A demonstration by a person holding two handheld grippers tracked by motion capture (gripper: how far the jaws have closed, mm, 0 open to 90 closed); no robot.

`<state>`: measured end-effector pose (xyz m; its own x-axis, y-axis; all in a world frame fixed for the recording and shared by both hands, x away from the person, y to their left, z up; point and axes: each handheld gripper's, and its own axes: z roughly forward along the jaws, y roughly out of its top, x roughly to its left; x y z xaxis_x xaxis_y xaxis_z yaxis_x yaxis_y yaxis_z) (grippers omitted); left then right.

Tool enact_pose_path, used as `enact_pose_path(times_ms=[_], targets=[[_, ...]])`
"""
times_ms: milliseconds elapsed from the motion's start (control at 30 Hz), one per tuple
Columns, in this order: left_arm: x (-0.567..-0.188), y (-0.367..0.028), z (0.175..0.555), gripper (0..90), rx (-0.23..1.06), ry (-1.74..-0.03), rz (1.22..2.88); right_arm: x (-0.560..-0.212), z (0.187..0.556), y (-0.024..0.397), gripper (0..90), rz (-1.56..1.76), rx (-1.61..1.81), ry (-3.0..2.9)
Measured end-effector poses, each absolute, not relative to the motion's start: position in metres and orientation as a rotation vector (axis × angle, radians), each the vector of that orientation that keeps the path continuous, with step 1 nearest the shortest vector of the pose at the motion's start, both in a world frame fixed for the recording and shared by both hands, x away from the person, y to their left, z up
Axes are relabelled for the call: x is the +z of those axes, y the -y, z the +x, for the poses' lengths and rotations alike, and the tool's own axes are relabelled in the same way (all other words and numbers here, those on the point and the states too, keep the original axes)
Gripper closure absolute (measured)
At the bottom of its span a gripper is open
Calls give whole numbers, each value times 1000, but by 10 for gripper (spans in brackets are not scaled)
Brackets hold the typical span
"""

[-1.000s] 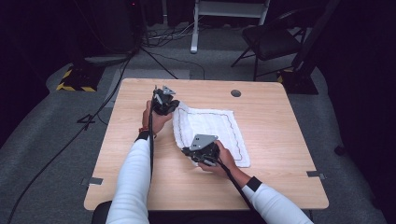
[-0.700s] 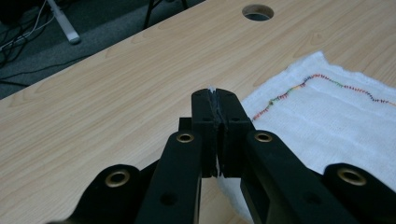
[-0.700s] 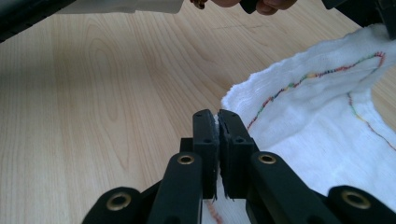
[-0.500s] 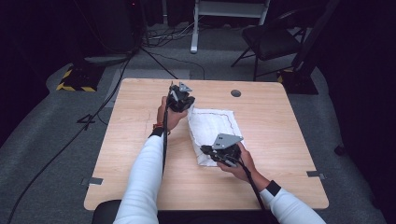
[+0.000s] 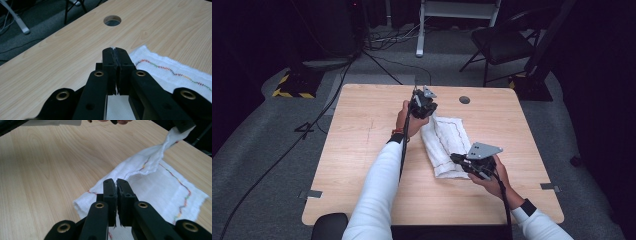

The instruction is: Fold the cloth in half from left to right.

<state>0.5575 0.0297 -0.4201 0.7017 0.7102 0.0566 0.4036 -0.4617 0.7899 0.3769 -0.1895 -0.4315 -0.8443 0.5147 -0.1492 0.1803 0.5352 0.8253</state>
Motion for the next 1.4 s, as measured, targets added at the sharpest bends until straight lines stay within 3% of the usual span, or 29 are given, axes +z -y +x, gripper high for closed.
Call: enact_pose_path(times_ms=[433, 800, 867, 900, 933, 967, 1100, 1233, 1400], targets=[[-426, 19, 562, 870, 454, -778, 2137, -436, 368, 231, 865, 658, 1167, -2385], [-441, 50, 565, 855, 442, -773, 2156, -449, 367, 243, 864, 689, 1085, -2434], [-442, 52, 564, 714, 453, -818, 2135, -454, 368, 247, 852, 722, 1044, -2464], [-441, 51, 563, 714, 442, -832, 2124, -454, 368, 247, 852, 722, 1044, -2464], [-437, 49, 559, 578, 437, -850, 2102, -458, 370, 250, 846, 741, 1023, -2468], [-435, 47, 556, 515, 424, -847, 2102, -460, 371, 252, 841, 761, 1015, -2469], [-430, 32, 541, 395, 412, -818, 2116, -462, 373, 256, 798, 788, 997, -2464], [-430, 16, 525, 313, 383, -816, 2130, -463, 375, 256, 664, 809, 941, -2459], [-436, -8, 488, 287, 380, -729, 2188, -462, 377, 259, 571, 830, 962, -2478]])
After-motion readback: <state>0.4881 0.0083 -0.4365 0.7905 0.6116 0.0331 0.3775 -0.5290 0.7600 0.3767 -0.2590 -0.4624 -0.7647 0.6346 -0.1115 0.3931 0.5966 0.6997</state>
